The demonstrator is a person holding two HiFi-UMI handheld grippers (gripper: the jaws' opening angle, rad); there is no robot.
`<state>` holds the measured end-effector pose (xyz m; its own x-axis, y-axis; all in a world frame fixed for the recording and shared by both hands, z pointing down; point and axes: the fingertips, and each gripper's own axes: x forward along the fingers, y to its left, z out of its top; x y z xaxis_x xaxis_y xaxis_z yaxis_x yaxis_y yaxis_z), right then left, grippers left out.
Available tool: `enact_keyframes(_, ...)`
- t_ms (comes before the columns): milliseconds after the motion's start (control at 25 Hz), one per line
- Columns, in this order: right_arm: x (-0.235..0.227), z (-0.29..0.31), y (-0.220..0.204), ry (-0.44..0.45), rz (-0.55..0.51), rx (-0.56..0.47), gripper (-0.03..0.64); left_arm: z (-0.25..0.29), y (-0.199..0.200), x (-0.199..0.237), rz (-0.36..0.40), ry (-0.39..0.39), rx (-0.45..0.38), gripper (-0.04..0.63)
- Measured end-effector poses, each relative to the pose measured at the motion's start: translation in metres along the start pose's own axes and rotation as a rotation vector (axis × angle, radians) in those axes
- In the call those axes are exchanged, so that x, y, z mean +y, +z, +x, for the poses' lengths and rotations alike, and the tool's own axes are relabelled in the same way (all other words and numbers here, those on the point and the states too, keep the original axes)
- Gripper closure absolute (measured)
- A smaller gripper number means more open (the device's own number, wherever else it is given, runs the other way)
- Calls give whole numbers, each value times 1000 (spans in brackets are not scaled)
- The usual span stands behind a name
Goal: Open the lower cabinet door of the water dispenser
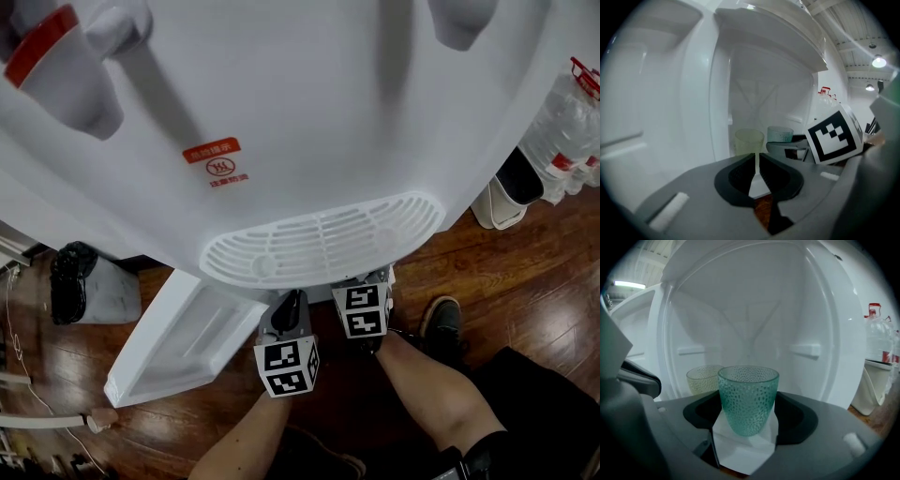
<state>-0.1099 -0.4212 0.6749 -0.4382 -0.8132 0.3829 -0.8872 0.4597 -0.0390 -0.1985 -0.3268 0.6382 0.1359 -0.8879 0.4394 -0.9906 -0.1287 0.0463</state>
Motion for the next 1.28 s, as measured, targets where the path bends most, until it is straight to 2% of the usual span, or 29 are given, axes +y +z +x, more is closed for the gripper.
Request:
enact_keyframes(200,-2,6,5,-16,-32,-16,263,1,-13,1,15,28,10,511)
enact_keyframes(400,-3,15,4,-33,-47,-14,264,1,-10,-11,80,-6,-13,511)
enact_keyframes(560,-4,20,1,-52,-70,-9,264,2,-11,-13,50,-11,-4,511)
enact_keyframes(800,-6,24,-4,-68,-67,-8,264,-2,-11,-25,48,-40,-10,511)
enact_keyframes(1280,-2,27,-7,-21,-46,53,255,-7,-4,-30,21,-57,2,511)
